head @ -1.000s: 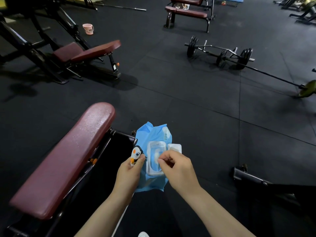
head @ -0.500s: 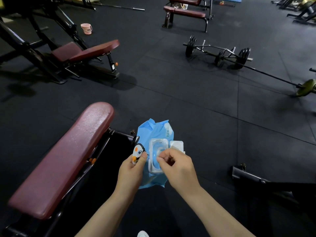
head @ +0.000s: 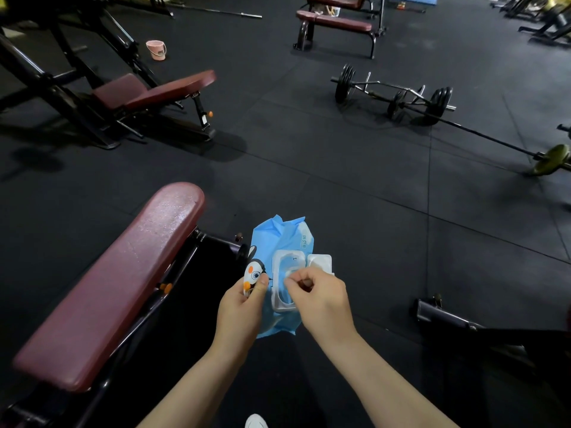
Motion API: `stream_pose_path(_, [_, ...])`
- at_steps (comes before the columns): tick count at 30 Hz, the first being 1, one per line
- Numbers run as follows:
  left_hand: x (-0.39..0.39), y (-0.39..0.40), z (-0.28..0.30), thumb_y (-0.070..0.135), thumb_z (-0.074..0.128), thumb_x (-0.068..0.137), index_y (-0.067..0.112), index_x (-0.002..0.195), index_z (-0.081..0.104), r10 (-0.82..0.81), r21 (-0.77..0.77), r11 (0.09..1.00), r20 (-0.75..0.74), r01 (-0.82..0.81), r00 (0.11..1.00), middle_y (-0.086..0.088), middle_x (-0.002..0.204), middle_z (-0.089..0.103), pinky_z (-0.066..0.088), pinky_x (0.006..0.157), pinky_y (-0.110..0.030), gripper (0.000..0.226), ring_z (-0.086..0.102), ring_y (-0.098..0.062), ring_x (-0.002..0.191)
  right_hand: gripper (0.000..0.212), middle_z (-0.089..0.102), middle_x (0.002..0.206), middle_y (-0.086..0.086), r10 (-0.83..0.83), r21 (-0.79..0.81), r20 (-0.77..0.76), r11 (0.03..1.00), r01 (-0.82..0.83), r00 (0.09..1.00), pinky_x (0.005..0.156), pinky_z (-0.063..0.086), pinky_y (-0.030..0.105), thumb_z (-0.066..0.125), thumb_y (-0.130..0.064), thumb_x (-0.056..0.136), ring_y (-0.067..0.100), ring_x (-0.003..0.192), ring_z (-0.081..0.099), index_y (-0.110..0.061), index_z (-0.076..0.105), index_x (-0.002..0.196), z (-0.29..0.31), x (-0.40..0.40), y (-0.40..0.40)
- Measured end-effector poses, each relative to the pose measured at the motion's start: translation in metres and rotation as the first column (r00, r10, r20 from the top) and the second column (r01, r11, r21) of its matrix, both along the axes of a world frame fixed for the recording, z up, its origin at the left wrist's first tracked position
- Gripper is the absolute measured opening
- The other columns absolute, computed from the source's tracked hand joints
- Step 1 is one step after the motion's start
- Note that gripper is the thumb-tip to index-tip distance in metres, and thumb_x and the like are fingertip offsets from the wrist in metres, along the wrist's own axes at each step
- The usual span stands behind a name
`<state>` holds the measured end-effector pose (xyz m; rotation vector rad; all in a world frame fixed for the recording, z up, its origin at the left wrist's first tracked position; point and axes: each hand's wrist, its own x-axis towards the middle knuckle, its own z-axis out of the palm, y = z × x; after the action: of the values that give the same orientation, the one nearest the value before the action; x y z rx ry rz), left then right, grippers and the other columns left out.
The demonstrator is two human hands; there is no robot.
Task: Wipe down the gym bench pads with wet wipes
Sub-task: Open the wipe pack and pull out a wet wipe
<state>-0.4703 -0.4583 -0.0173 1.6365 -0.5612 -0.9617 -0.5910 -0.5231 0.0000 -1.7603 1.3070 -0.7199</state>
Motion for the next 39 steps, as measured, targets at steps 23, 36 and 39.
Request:
stream_pose_path(23, [-0.003, 0.002, -0.009, 0.04, 0.052, 0.1, 0.001, 0.08, 0.061, -0.103, 0.112, 0.989, 0.042, 0.097, 0.994, -0.002, 0.064, 0.054, 0.037, 0.059, -0.035, 0.044, 0.046, -0.017, 0.06, 0.021, 0.055, 0.07, -0.005, 0.176, -0.001, -0.45, 0.98, -0.198, 0.876, 0.052, 0.036, 0.021, 0.048, -0.03, 0.094, 0.01, 0.058, 0.047, -0.022, 0.047, 0.075, 0.008, -0.013, -0.003])
stream_pose_path(36, [-0.002, -0.005, -0.018, 0.048, 0.045, 0.101, 0.009, 0.09, 0.071, -0.114, 0.072, 0.991, -0.019, 0.115, 0.993, -0.014, 0.09, 0.073, 0.053, 0.087, -0.051, 0.048, 0.069, -0.024, 0.087, 0.033, 0.037, 0.053, -0.009, 0.182, 0.107, -0.037, 0.978, -0.177, 0.983, 0.05, 0.029, 0.024, 0.052, -0.008, 0.084, 0.007, 0.053, 0.03, -0.018, 0.036, 0.058, 0.001, -0.016, -0.017])
stream_pose_path(39, [-0.001, -0.01, -0.017, 0.044, 0.041, 0.104, 0.017, 0.091, 0.075, -0.116, 0.062, 0.991, -0.007, 0.116, 0.993, -0.001, 0.093, 0.076, 0.053, 0.094, -0.048, 0.045, 0.071, -0.022, 0.096, 0.039, 0.034, 0.053, -0.01, 0.172, 0.16, 0.074, 0.97, -0.181, 0.982, 0.049, 0.028, 0.023, 0.05, -0.003, 0.085, 0.006, 0.053, 0.029, -0.02, 0.034, 0.054, 0.005, -0.018, -0.021])
